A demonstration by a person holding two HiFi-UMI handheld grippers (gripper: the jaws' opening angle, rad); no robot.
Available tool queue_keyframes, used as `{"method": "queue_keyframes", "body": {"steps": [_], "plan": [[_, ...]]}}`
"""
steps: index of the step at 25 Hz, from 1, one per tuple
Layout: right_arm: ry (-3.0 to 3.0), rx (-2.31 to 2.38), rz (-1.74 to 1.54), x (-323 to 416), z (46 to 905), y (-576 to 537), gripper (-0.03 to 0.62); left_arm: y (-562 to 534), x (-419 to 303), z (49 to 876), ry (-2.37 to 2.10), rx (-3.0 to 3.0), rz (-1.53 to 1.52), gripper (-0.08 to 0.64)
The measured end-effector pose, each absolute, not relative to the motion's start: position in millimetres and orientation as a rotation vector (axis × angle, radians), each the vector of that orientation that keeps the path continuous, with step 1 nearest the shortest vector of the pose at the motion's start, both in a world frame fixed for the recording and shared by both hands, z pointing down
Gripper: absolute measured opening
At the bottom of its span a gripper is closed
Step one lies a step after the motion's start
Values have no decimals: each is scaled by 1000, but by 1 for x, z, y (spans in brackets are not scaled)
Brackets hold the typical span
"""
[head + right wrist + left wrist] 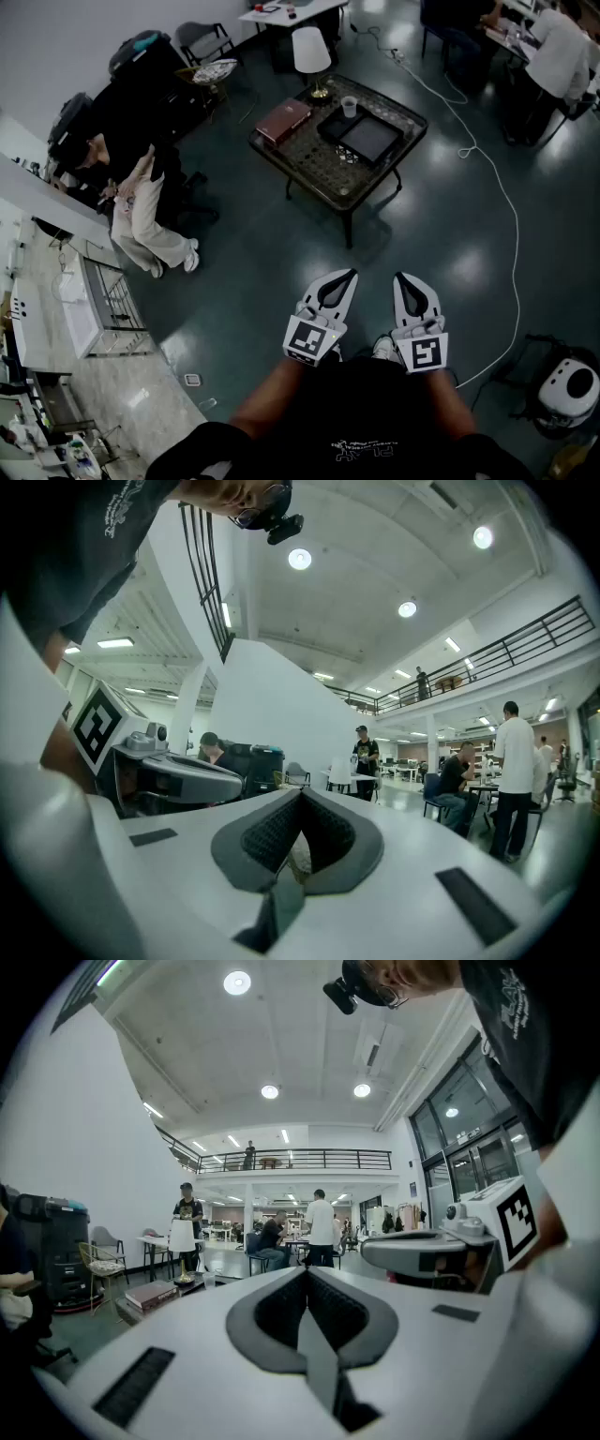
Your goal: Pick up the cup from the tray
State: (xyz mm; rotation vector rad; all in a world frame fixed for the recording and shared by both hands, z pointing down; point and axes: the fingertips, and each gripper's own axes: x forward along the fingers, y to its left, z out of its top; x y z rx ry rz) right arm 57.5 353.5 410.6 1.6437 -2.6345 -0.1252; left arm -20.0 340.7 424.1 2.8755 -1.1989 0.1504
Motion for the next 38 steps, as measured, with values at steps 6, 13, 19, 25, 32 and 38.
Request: {"method": "queue_keyframes", "body": {"steps": [6,13,19,25,32,38], "plan": [[-2635,1649,-133,58,407,354,3,343,-20,423,-1194,2884,161,9],[-2678,1672,-132,53,397,355,3,345,-24,421,-1177,2896,163,9],[-2680,1646,-143,39,398,349,3,338,-36,420,-1183,2894,152,9],[-2664,1663,-145,15,396,339,3,328,-59,419,-1160,2904,162,9],[-2611,1674,-103,-9,409,328,3,312,-85,426,-1118,2919,156,9],[-2564,1706,-65,-23,409,328,3,308,-105,423,-1099,2917,136,9]]}}
